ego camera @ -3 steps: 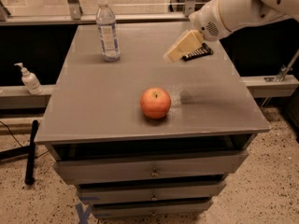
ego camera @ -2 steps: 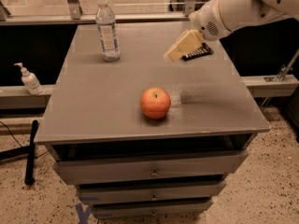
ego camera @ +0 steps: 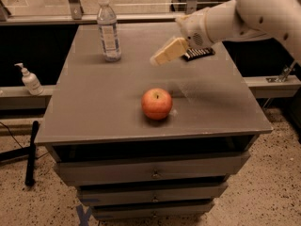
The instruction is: Knock blue plastic bottle over
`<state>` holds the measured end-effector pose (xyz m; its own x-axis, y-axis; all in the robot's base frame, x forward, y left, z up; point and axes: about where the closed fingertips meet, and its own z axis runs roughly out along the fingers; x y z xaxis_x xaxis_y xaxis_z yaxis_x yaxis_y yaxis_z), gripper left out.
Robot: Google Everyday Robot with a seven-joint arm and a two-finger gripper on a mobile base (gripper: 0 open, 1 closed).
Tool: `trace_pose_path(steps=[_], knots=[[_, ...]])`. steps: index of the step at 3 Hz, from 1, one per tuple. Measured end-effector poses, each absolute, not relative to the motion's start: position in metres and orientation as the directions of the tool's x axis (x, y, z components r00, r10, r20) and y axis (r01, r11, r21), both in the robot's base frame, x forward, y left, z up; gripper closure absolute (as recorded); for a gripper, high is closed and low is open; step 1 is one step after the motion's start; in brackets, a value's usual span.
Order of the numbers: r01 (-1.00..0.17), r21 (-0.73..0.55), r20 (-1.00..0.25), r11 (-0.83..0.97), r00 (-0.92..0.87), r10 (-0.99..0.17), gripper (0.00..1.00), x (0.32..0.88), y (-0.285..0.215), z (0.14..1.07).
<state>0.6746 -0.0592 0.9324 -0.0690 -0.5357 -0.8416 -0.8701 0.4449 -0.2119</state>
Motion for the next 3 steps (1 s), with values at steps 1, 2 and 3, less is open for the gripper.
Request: trace_pose_path(steps=[1,2,3], knots=[[-0.868,-0.219,-0.899,0.445,0.002,-0.438,0.0,0.715,-0.026,0.918],[-0.873,-0.209,-0.938,0.44,0.051,-0.344,0.0,0.748,0.007,0.908],[-0.889,-0.182,-0.958,0.421,0.065,-0.277,0.0,0.766,0.042,0.896]])
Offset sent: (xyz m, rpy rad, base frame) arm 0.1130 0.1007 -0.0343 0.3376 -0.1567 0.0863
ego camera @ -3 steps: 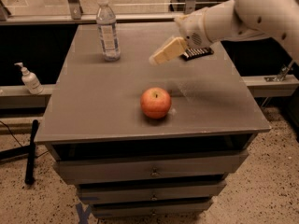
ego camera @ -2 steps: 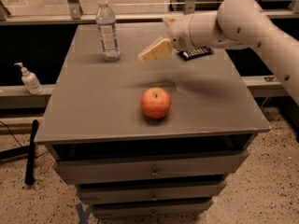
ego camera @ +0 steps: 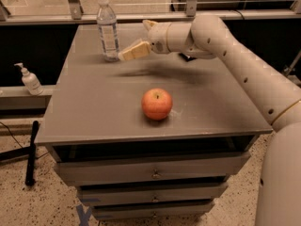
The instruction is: Knock blue plastic bottle over
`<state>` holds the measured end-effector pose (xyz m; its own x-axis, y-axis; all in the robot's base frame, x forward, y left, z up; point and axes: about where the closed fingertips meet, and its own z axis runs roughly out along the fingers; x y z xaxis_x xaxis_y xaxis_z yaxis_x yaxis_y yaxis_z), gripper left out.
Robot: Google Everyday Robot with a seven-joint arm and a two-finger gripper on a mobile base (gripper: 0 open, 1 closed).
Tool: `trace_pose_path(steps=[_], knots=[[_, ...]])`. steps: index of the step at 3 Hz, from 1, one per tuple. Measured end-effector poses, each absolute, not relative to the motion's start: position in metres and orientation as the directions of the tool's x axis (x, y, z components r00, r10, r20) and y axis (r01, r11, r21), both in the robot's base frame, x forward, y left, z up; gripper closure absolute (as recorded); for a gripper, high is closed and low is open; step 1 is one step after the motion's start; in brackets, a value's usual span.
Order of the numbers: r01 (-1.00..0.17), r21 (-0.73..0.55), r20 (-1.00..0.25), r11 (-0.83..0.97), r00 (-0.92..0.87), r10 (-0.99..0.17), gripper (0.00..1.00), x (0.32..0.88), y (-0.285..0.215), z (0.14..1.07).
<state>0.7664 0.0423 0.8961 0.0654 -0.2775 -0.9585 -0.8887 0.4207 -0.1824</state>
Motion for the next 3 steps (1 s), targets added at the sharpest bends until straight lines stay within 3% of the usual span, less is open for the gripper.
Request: trace_pose_path(steps=[1,3], knots=[[-0.907,-0.157,-0.97,0.392,0.067,-0.233,0.0,0.776,0.074,0.889],[-0.938,-0.106,-0.981,0.331,0.044,-0.189,0.41,0.776,0.111,0.886]])
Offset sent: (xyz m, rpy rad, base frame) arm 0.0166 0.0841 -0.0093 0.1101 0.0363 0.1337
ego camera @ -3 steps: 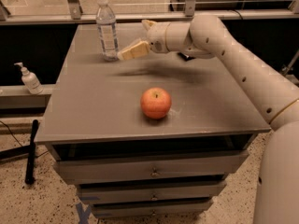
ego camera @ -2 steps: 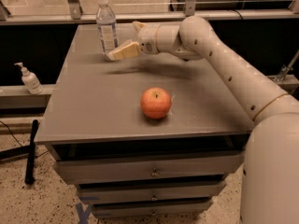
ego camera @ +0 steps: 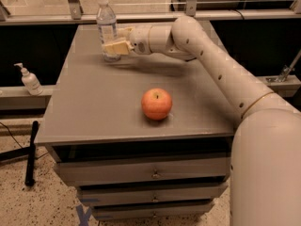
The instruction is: Knock blue plastic bottle over
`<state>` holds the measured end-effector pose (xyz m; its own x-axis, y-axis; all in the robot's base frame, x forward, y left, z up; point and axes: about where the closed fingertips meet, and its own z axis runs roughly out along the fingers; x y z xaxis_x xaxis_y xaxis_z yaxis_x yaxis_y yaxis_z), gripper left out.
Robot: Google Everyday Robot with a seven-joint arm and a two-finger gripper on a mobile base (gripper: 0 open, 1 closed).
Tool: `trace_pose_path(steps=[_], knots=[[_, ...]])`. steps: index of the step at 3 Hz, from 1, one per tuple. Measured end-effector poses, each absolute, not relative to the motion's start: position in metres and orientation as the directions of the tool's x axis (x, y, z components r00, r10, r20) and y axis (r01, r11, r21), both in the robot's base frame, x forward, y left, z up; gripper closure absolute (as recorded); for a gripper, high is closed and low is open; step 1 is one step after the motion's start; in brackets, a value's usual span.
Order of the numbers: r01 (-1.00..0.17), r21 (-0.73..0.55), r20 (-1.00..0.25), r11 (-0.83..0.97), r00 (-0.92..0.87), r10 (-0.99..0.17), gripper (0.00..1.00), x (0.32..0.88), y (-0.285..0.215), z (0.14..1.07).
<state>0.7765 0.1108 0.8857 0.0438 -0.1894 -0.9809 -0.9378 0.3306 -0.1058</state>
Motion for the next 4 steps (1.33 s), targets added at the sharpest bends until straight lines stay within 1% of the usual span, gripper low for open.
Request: trace_pose_path(steps=[1,2,3,4], knots=[[-0.944,-0.084,-0.981,0.32,0.021,-0.195,0.64,0.77,0.107,0.886],[-0.942,-0.076,-0.976,0.327,0.002,-0.22,0.89,0.758,0.087,0.894],[-0.937,-0.111,-0.953,0.331,0.006,-0.303,1.0,0.746,0.058,0.912],[-0.935,-0.165,-0.89,0.314,0.004,-0.455,1.0,0.733,0.027,0.936]])
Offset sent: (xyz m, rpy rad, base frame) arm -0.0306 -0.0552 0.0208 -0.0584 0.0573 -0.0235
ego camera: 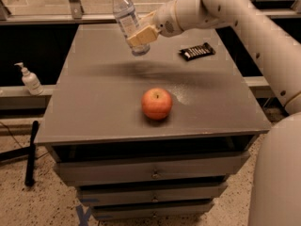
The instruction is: Knock blue plastic bottle over
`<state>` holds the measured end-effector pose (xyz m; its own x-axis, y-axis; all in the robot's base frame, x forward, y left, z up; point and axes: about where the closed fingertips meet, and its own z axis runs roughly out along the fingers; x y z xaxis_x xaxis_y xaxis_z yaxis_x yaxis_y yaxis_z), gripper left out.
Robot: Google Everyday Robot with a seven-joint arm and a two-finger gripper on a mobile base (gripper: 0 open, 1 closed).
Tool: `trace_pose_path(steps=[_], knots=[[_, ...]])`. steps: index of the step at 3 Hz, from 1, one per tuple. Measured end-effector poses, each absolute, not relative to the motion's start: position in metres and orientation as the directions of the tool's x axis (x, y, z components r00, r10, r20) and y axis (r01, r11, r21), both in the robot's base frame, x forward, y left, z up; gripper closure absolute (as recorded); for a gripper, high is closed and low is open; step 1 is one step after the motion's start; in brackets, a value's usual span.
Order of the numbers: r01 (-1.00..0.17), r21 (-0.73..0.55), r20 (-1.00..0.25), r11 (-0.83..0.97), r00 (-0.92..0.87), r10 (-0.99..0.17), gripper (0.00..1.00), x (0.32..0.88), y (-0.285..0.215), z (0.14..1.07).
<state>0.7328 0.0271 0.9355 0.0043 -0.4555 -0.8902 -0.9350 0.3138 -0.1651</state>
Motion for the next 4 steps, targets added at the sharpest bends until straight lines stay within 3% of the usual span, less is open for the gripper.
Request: trace_pose_path(steps=[1,2,3,4], knots=[[-0.932,-0.231,-0.764,0.279,-0.004,-0.646,1.0,0.728,-0.003,0.946],[-0.945,-0.282,-0.526,0.168,0.007,-0.85,1.0,0.72,-0.031,0.926],[-0.973,-0.229,-0.258,0.006,0.055,-0.965,1.0,0.697,-0.051,0.893],[-0.985,-0.154,-0.091,-0.082,0.097,-0.991,1.0,0.681,-0.055,0.873]])
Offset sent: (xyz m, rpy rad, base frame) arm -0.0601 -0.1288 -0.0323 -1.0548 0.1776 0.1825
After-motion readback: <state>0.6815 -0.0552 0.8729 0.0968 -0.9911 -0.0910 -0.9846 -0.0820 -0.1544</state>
